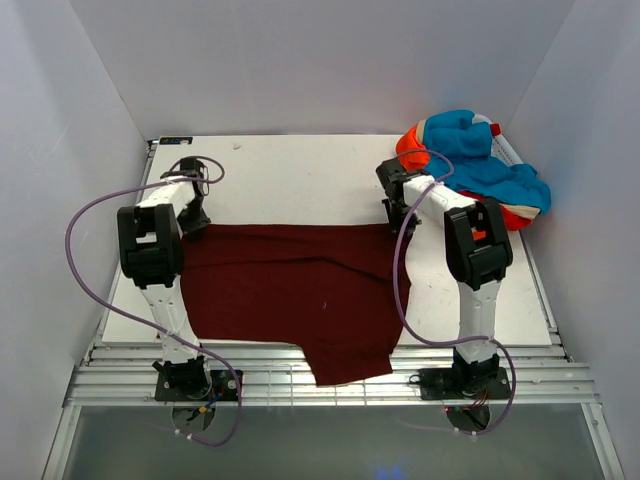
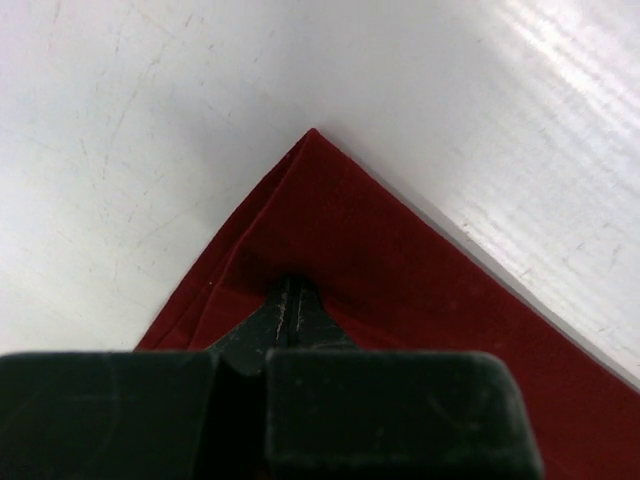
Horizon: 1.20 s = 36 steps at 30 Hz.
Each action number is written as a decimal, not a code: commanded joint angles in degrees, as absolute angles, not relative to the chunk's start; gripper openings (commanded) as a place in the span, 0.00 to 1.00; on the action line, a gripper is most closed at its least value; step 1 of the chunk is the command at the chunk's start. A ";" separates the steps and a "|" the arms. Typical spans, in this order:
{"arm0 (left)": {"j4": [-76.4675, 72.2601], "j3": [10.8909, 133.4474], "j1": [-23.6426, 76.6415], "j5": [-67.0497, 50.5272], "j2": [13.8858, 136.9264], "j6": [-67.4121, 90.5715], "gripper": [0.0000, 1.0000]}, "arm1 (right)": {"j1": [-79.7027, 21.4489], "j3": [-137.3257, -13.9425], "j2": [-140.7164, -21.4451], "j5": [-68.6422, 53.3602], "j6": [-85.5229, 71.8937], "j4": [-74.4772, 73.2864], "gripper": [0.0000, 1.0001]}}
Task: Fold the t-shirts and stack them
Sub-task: Fold the tshirt
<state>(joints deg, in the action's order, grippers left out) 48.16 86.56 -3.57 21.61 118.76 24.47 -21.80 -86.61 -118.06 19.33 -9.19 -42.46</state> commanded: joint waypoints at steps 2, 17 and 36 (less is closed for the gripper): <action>44.03 88.59 -4.57 18.11 123.66 25.40 0.00 | -18.90 -94.11 -126.73 20.83 -5.99 -42.18 0.08; 41.05 99.93 -2.11 11.61 127.18 22.94 0.00 | -14.59 -118.63 -138.98 19.87 -0.26 -35.36 0.20; 40.50 103.63 -0.97 12.12 120.15 20.74 0.06 | -16.34 -108.80 -124.27 -9.48 0.44 -29.35 0.57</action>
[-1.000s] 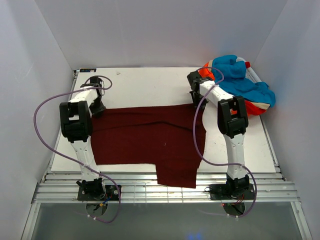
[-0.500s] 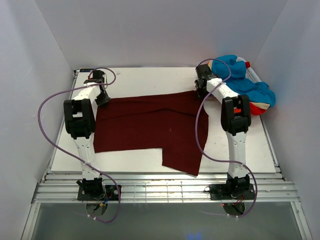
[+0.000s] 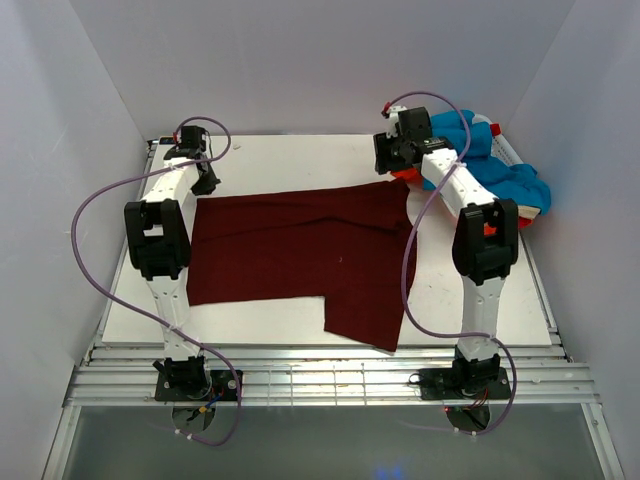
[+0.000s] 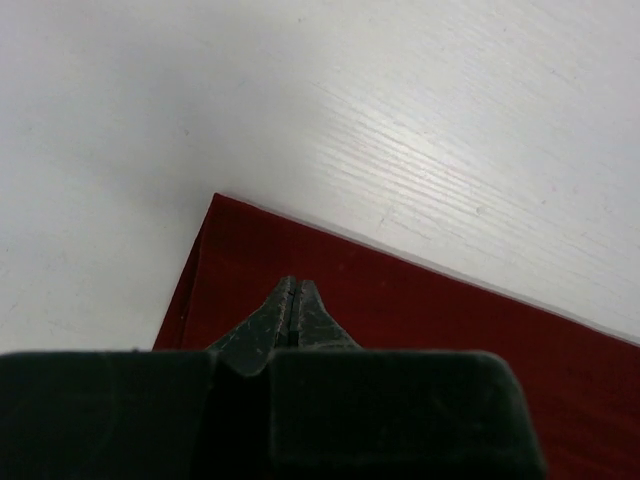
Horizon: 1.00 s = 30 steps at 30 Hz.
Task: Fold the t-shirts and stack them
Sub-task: Fold the tshirt
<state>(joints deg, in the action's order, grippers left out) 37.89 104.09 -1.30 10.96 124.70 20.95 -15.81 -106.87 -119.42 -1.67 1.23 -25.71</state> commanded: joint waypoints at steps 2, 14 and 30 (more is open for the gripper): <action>41.66 101.71 -0.97 13.00 119.45 21.35 0.06 | -16.96 -108.72 -126.02 -11.07 0.44 -29.36 0.57; 45.52 88.16 -0.97 14.59 111.18 22.32 0.12 | -19.42 -108.99 -130.25 -10.29 0.44 -28.30 0.57; 42.98 78.66 -0.97 15.82 106.18 22.59 0.11 | -20.30 -100.90 -129.73 -6.24 1.32 -25.93 0.45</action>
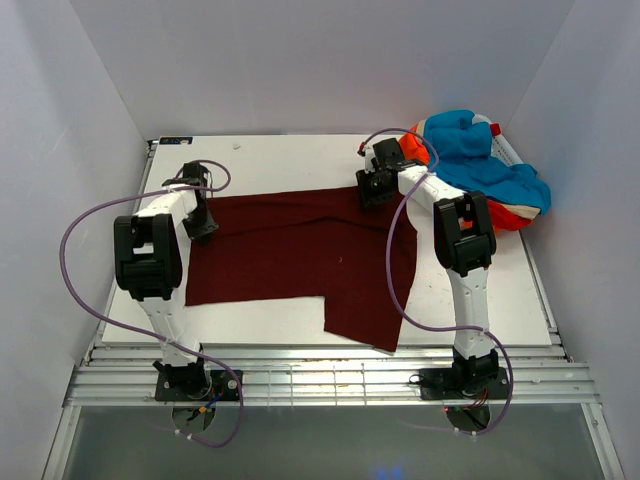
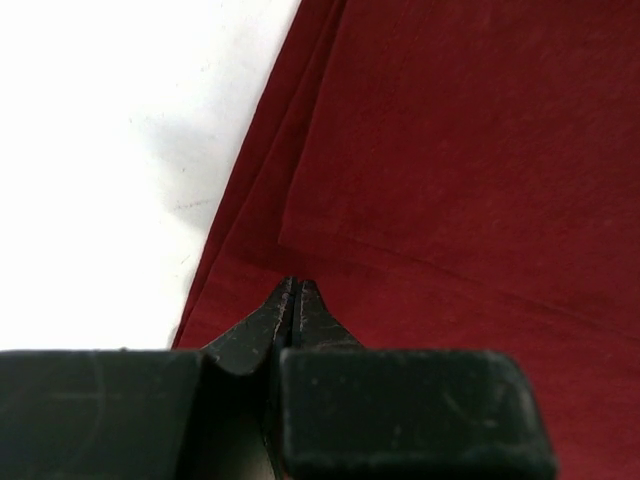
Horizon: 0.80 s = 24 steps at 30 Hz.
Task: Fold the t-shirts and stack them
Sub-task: Fold the tshirt
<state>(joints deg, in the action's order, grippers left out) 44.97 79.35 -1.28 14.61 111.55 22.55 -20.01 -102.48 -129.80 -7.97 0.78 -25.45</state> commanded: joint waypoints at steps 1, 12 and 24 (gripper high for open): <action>42.80 78.40 -0.97 15.91 105.82 22.67 0.10 | -20.39 -100.90 -129.64 -5.98 1.41 -25.84 0.40; 42.63 76.99 -0.97 15.65 103.27 22.50 0.09 | -22.15 -98.44 -124.81 -2.64 2.72 -24.96 0.11; 41.84 75.15 -0.97 14.77 103.98 22.68 0.09 | -22.50 -96.68 -122.70 -2.90 2.99 -26.02 0.24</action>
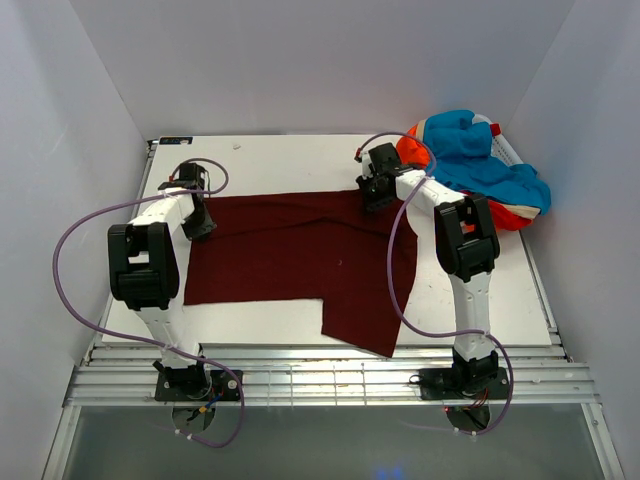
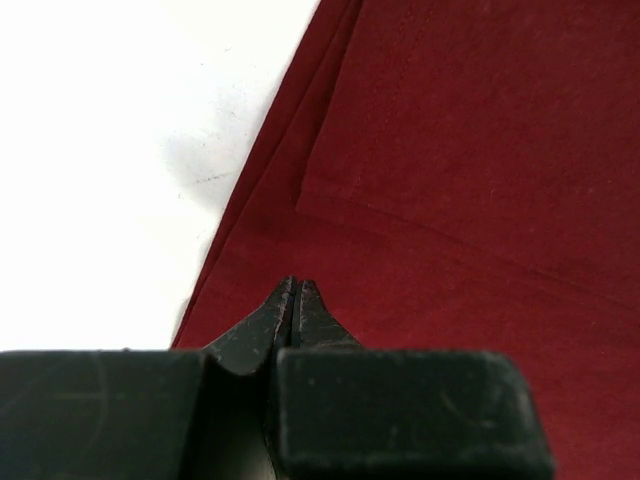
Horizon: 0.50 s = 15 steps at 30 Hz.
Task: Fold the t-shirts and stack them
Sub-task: Fold the tshirt
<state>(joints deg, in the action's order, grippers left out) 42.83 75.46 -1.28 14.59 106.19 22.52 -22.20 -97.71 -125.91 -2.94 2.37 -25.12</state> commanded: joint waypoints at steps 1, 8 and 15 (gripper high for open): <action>41.84 75.06 -0.97 14.85 103.80 22.59 0.09 | -22.50 -96.16 -122.61 -2.81 2.99 -26.10 0.25; 41.75 74.62 -0.97 14.77 102.66 22.32 0.09 | -22.68 -95.63 -123.05 -3.25 2.90 -26.28 0.29; 41.66 74.00 -0.97 14.59 101.95 22.32 0.09 | -22.76 -95.71 -122.08 -2.46 2.90 -27.07 0.34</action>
